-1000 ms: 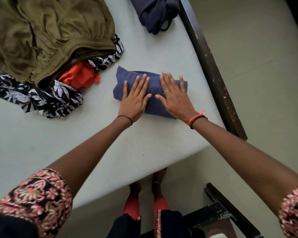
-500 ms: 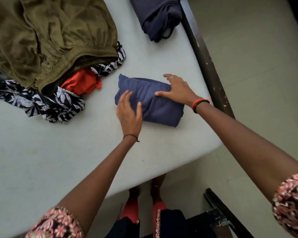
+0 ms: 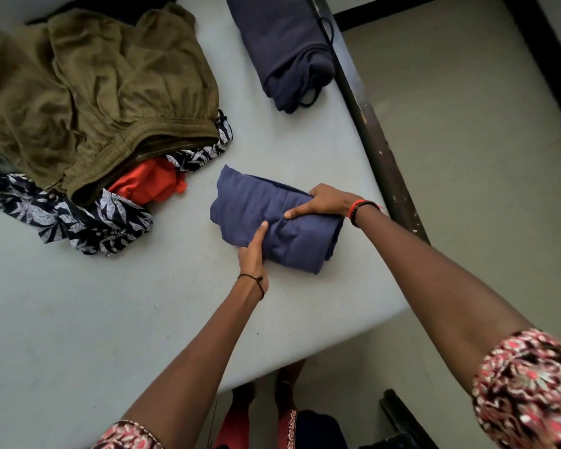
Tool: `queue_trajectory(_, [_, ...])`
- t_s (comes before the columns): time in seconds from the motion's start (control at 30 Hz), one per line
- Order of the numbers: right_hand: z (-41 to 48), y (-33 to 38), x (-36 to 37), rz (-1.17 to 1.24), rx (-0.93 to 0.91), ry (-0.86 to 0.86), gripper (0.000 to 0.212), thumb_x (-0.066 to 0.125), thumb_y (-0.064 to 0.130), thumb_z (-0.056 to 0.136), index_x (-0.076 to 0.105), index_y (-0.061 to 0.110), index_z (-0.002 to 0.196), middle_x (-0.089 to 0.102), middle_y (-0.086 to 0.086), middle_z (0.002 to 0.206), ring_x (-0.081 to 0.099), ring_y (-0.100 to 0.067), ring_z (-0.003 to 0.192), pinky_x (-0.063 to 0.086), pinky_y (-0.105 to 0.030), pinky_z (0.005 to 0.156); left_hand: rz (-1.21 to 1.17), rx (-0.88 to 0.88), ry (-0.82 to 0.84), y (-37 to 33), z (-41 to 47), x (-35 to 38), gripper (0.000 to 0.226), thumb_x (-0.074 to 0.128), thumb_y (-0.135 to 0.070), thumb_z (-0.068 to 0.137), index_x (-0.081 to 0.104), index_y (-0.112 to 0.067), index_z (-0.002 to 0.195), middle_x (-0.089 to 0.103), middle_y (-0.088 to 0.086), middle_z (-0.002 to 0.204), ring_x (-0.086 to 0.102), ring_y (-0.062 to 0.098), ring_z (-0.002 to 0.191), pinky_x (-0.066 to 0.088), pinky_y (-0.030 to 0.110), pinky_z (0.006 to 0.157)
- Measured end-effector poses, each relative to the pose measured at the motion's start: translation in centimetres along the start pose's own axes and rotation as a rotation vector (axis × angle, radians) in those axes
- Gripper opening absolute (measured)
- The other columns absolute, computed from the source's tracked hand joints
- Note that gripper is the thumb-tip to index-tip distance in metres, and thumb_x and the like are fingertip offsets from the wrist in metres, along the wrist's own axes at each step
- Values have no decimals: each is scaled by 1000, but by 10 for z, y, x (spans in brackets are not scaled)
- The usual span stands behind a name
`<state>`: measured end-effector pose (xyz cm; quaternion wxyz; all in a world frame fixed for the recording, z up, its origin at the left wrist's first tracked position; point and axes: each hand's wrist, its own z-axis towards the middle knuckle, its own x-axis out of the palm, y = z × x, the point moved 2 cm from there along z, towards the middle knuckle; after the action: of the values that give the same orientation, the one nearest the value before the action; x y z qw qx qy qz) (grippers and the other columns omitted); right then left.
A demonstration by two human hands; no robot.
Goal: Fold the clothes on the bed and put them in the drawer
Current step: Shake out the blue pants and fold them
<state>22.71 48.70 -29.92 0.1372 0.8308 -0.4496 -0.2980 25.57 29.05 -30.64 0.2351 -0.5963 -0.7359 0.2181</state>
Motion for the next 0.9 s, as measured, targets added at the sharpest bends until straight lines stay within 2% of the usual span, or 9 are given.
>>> queue_trajectory(0.1, [-18, -7, 0, 193, -19, 4, 53, 79, 61, 61, 68, 14, 83, 71, 0, 81, 65, -15, 72, 49, -26, 66, -22, 35, 15, -5, 0, 7, 55, 74, -22, 78, 54, -11, 128, 62, 2, 124, 58, 20, 112, 46, 42, 102])
queue_trajectory(0.2, [-38, -20, -2, 354, -21, -54, 61, 77, 59, 65, 69, 8, 98, 73, -5, 91, 67, -17, 80, 53, -30, 75, 0, 57, 131, -15, -8, 18, 54, 73, -20, 80, 51, -15, 130, 61, 0, 125, 59, 19, 111, 51, 42, 95])
queue_trajectory(0.3, [-50, -35, -13, 513, -7, -129, 61, 78, 55, 66, 69, 6, 101, 74, -7, 95, 70, -21, 88, 55, -35, 83, 146, 137, 254, -30, -6, 39, 64, 73, -22, 80, 43, -21, 136, 54, -3, 132, 55, 19, 117, 49, 43, 97])
queue_trajectory(0.47, [-56, -44, -50, 723, -28, -265, 32, 77, 39, 76, 70, 12, 91, 74, -1, 91, 70, -12, 84, 55, -22, 73, 294, 208, 404, -60, 11, 99, 70, 75, -27, 76, 41, -20, 137, 52, 2, 136, 53, 23, 120, 47, 44, 100])
queue_trajectory(0.6, [-28, -50, -64, 672, -12, -409, 57, 74, 53, 72, 65, 10, 109, 69, -2, 106, 66, -14, 96, 52, -28, 88, 324, 58, 364, -66, 31, 124, 63, 63, -26, 89, 30, -22, 143, 41, 6, 144, 47, 29, 126, 47, 43, 91])
queue_trajectory(0.67, [-19, -56, -60, 652, 16, -432, 57, 73, 48, 77, 62, 7, 115, 66, -3, 110, 64, -16, 101, 50, -28, 89, 515, -5, 278, -54, 30, 122, 70, 63, -32, 88, 25, -18, 145, 36, 7, 147, 44, 28, 126, 43, 42, 86])
queue_trajectory(0.73, [-18, -61, -53, 682, 25, -480, 57, 75, 44, 76, 61, 7, 116, 66, -5, 112, 63, -16, 102, 50, -27, 88, 630, 24, 274, -37, 21, 116, 64, 65, -28, 87, 34, -9, 140, 43, 10, 141, 49, 24, 119, 42, 36, 84])
queue_trajectory(0.8, [-19, -65, -45, 677, 45, -550, 69, 77, 53, 69, 59, 8, 117, 66, -5, 114, 63, -18, 104, 51, -31, 92, 628, -16, 324, -20, 11, 112, 54, 66, -22, 87, 42, -5, 133, 49, 10, 136, 52, 24, 114, 42, 34, 83])
queue_trajectory(0.9, [-13, -82, -31, 655, 95, -640, 96, 67, 77, 55, 58, 7, 120, 65, -10, 118, 62, -23, 108, 50, -39, 96, 619, -83, 363, -5, 0, 106, 50, 64, -21, 88, 44, -7, 132, 50, 8, 136, 52, 22, 109, 41, 36, 82])
